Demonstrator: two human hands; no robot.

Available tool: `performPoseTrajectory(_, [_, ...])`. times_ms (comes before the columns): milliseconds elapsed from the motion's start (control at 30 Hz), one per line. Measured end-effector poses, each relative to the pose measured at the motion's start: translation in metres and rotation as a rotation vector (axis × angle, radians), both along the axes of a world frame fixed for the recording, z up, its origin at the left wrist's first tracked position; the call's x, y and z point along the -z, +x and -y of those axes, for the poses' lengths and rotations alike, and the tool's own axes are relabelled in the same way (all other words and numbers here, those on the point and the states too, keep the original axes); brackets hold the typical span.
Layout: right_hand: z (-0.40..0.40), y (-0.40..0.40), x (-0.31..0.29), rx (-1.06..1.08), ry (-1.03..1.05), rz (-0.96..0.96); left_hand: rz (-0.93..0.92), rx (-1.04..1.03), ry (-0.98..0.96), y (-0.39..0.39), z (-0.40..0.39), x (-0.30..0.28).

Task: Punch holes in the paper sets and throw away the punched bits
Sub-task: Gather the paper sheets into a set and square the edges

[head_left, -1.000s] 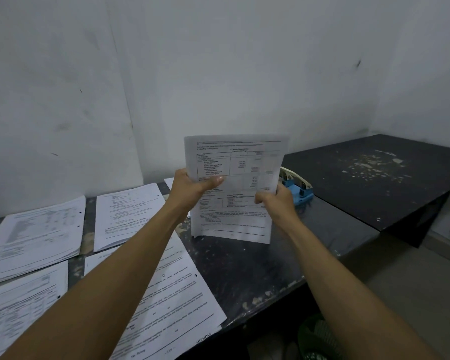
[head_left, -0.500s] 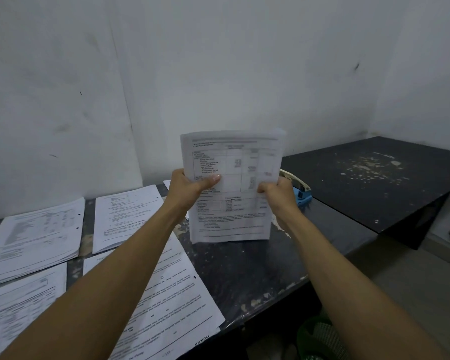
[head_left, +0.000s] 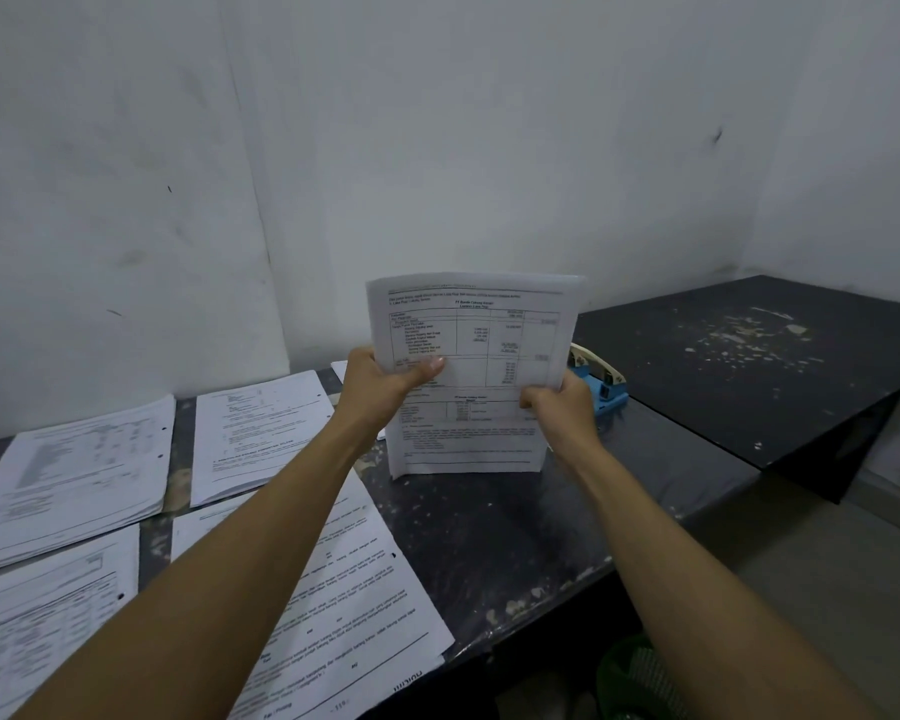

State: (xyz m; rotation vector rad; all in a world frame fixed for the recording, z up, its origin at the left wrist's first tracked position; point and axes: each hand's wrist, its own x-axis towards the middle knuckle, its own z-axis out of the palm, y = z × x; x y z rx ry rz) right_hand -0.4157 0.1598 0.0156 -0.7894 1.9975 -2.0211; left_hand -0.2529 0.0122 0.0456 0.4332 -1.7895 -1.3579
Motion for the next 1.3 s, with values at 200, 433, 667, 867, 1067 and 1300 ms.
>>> performPoseTrajectory(200, [0.003,-0.004,0.001,-0.065,0.06,-0.022,0.008,-0.008,0.003,-0.002,-0.002,0.0])
performPoseTrajectory(433, [0.0,-0.009,0.007,-0.024,0.008,-0.031,-0.004,0.021,0.012,-0.003,-0.005,-0.001])
performPoseTrajectory(667, [0.0,-0.009,-0.003,-0.059,-0.047,-0.029,-0.018,0.05,-0.005,-0.002,-0.003,-0.011])
performPoseTrajectory(867, [0.002,-0.006,-0.009,-0.054,-0.038,-0.027,-0.002,0.037,-0.024,-0.005,-0.003,-0.015])
performPoseTrajectory(1067, [-0.002,-0.009,-0.005,-0.091,-0.02,0.002,0.002,0.03,-0.018,-0.005,-0.007,-0.011])
performPoseTrajectory(1300, [-0.009,-0.018,0.003,-0.137,-0.03,0.028,0.009,-0.002,-0.001,-0.009,-0.006,-0.013])
